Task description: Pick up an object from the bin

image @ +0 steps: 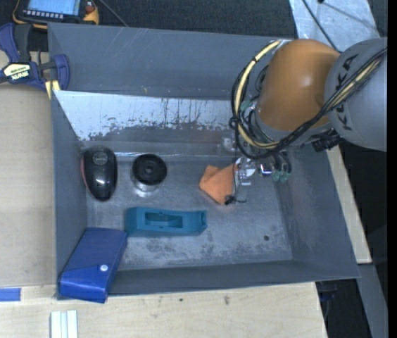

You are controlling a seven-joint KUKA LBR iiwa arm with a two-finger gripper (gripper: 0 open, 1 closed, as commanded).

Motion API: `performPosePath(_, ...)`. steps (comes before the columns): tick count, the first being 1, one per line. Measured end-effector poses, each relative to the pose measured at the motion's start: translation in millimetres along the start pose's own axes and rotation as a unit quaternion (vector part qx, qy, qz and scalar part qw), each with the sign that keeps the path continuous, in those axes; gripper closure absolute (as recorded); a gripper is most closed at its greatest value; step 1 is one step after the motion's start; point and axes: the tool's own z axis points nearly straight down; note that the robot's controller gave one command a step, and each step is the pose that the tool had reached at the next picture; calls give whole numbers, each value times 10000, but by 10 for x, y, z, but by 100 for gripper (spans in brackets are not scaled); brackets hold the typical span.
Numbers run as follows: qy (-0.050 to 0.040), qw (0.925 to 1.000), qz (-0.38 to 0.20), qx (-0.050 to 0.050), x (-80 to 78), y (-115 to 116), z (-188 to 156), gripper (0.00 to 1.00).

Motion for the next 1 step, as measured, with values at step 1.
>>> performPosePath(1,-37,10000,0,0,-12,0,-49,0)
